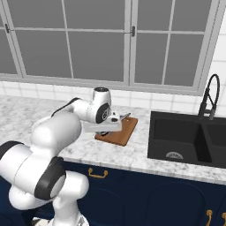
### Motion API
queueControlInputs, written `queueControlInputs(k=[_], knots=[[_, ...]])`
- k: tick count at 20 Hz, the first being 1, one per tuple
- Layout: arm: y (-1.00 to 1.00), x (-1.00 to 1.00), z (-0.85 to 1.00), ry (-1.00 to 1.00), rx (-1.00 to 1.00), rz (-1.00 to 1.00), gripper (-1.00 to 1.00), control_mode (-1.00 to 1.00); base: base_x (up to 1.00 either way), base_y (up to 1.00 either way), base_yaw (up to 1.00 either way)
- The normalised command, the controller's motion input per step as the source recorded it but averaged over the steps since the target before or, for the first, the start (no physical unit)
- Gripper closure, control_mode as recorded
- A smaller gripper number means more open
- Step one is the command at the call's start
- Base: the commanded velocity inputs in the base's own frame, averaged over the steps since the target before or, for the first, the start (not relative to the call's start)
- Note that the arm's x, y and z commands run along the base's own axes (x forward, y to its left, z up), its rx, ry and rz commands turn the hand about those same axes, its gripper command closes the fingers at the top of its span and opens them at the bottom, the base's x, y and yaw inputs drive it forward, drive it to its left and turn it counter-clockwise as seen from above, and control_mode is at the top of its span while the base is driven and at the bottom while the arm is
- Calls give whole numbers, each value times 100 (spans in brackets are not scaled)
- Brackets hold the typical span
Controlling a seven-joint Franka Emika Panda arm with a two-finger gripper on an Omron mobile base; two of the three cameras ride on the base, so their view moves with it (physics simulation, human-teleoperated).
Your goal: Pick up the knife from the drawer and place it on the cutting board. Then place the meat from the plate to the cutting board.
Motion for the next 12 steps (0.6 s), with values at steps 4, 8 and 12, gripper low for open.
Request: queueControlInputs(k=[4,8,12], knots=[[-41,35,-46,0,0,0,100,-100,0,0,0],[-34,54,-33,0,0,0,100,-100,0,0,0],[-3,57,-20,0,-2,0,100,-100,0,0,0]])
